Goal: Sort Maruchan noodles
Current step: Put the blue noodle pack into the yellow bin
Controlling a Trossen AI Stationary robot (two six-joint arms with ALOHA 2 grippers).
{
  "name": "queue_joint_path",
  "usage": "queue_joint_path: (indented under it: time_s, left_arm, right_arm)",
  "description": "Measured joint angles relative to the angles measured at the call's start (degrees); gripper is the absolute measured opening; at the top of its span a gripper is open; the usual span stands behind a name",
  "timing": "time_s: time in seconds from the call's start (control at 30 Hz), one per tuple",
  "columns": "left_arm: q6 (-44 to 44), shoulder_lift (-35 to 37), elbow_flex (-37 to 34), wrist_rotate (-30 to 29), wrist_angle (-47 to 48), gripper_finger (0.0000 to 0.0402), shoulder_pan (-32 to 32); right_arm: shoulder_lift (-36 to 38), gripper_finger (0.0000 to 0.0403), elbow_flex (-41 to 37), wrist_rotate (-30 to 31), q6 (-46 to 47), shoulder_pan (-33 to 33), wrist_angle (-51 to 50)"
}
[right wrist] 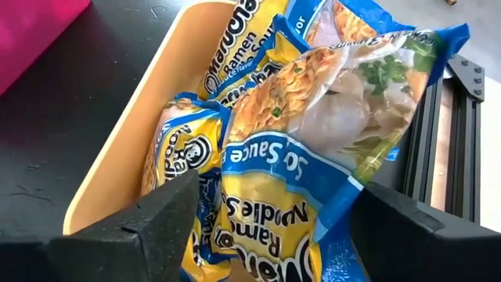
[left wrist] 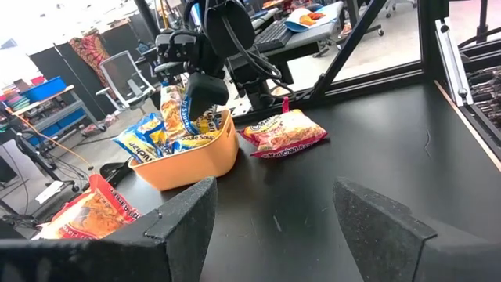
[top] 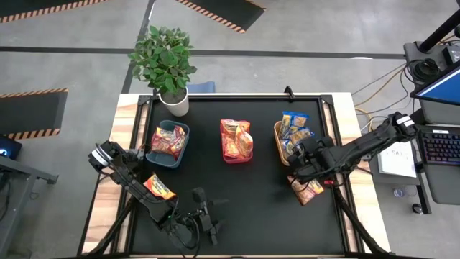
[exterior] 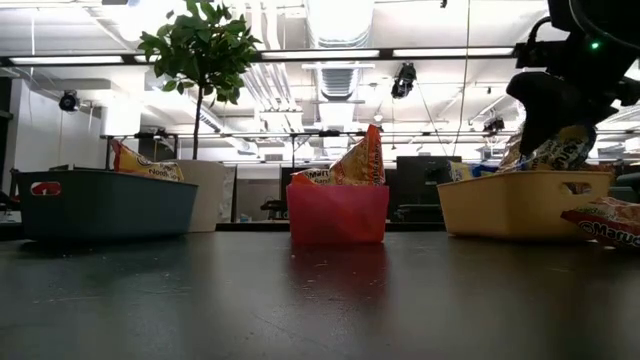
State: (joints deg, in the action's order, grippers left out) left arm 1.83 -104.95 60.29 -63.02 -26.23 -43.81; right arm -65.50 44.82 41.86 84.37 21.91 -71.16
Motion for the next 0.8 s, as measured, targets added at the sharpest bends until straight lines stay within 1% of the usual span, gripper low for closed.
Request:
queue_joint_path:
  time_s: [0.13, 0.23, 0.37, 0.57, 0.7, 0.8]
  left_arm:
    - [0.0, 0.0, 0.0, 0.0, 0.1, 0.0239, 0.0]
    - [0.0, 0.0, 0.0, 0.0, 0.1, 0.0239, 0.0]
    - [0.0, 0.0, 0.0, 0.0, 0.1, 0.0239, 0.0]
    - [-0.2, 0.0, 0.0, 0.0, 0.1, 0.0239, 0.0]
    - [-0.8, 0.0, 0.0, 0.0, 0.2, 0.0239, 0.0]
    - [-0.9, 0.0, 0.0, 0.0, 0.5, 0.0239, 0.0]
  right_arm:
    - [0.7, 0.0299, 0.0, 0.2, -0.5, 0.0, 0.0]
    - [1.4, 0.0284, 0.0, 2.0, -0.8, -0.3, 0.1]
    - [0.8, 0.0232, 0.0, 3.6, -1.4, -1.6, 1.4]
    - [-3.0, 0.0151, 0.0, 6.3, -4.9, -3.3, 7.4]
    - [-6.3, 0.0113, 0.0, 6.6, -5.0, -4.1, 7.4]
    - [-8.2, 0.0095, -0.1, 6.5, -4.9, -4.0, 7.5]
